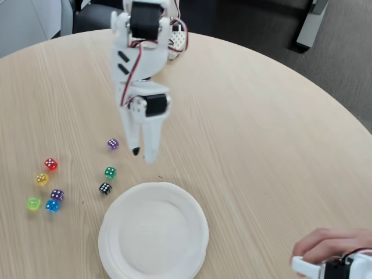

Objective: Pick a purple dice and put it in the plate.

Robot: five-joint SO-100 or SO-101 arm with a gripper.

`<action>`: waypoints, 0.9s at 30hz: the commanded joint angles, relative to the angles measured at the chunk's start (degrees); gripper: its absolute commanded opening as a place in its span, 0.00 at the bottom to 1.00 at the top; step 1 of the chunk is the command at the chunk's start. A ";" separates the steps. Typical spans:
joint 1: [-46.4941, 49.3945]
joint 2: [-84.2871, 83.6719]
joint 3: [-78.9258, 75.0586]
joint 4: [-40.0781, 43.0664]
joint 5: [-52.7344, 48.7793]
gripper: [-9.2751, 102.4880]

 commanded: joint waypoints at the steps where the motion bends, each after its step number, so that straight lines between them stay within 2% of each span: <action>1: 3.08 1.14 1.58 -2.20 -1.58 0.20; 12: 10.46 1.23 9.49 -2.46 -5.98 0.21; 23: 16.35 1.05 9.84 -1.93 -2.90 0.21; 27: 18.02 1.05 9.84 3.16 -2.81 0.21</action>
